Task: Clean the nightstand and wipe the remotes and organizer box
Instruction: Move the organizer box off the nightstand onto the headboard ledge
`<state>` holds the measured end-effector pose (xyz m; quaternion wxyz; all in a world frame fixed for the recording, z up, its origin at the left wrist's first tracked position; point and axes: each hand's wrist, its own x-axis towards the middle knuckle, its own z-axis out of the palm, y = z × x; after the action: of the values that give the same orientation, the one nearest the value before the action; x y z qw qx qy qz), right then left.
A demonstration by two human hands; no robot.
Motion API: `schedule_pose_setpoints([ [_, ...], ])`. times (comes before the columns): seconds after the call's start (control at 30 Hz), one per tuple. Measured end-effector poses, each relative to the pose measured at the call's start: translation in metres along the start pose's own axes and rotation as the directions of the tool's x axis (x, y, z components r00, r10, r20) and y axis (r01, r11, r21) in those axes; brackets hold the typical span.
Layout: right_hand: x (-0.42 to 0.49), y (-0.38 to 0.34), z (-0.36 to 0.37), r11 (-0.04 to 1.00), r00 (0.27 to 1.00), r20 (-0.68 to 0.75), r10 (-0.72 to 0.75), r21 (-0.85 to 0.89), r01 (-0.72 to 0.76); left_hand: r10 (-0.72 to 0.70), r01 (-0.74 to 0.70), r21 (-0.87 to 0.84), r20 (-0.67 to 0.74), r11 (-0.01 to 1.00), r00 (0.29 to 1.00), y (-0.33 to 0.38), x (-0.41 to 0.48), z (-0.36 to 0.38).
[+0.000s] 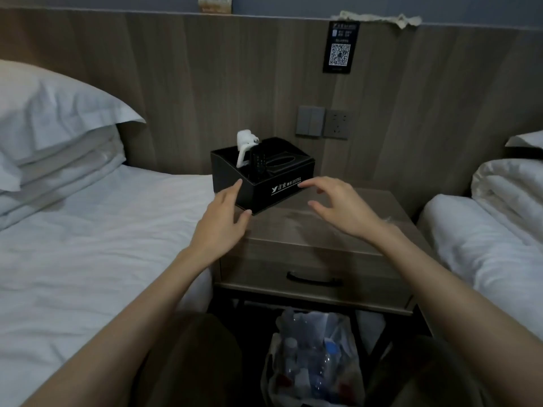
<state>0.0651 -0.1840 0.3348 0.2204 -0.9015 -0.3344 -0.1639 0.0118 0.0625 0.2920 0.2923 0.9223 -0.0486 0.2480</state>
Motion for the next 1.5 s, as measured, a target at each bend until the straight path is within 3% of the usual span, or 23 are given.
schedule_pose_setpoints([
  [0.27, 0.096, 0.049, 0.031, 0.992, 0.989, 0.095, 0.114, -0.058, -0.109, -0.072, 0.074, -0.076, 0.025, 0.994, 0.997, -0.01, 0.055, 0.018],
  [0.5, 0.152, 0.084, 0.068, 0.978, 0.975, 0.195, 0.11, -0.196, -0.071, -0.25, 0.266, -0.169, 0.108, 0.949, 0.962, -0.038, 0.09, 0.065],
  [0.67, 0.179, 0.109, 0.083, 0.954, 0.961, 0.273, 0.048, -0.298, 0.037, -0.24, 0.234, -0.283, 0.014, 0.93, 0.971, -0.05, 0.1, 0.09],
  [0.8, 0.182, 0.119, 0.088, 0.973, 0.967, 0.253, -0.016, -0.22, 0.073, -0.258, 0.234, -0.27, -0.057, 0.934, 0.964, -0.053, 0.102, 0.097],
  [0.93, 0.181, 0.118, 0.088, 0.978, 0.968, 0.249, -0.026, -0.192, 0.076, -0.21, 0.191, -0.311, -0.028, 0.931, 0.977, -0.07, 0.104, 0.092],
  [1.13, 0.171, 0.109, 0.094, 0.959, 0.99, 0.136, -0.045, -0.27, 0.081, -0.22, 0.175, -0.522, -0.025, 0.835, 0.975, -0.086, 0.115, 0.077],
  [1.33, 0.174, 0.111, 0.093, 0.869, 0.967, 0.23, -0.107, -0.451, 0.203, -0.302, 0.201, -0.58, -0.081, 0.79, 0.95, -0.089, 0.122, 0.084],
  [1.5, 0.178, 0.109, 0.09, 0.902, 0.969, 0.238, -0.069, -0.399, 0.163, -0.309, 0.212, -0.547, -0.09, 0.81, 0.947, -0.087, 0.125, 0.098],
])
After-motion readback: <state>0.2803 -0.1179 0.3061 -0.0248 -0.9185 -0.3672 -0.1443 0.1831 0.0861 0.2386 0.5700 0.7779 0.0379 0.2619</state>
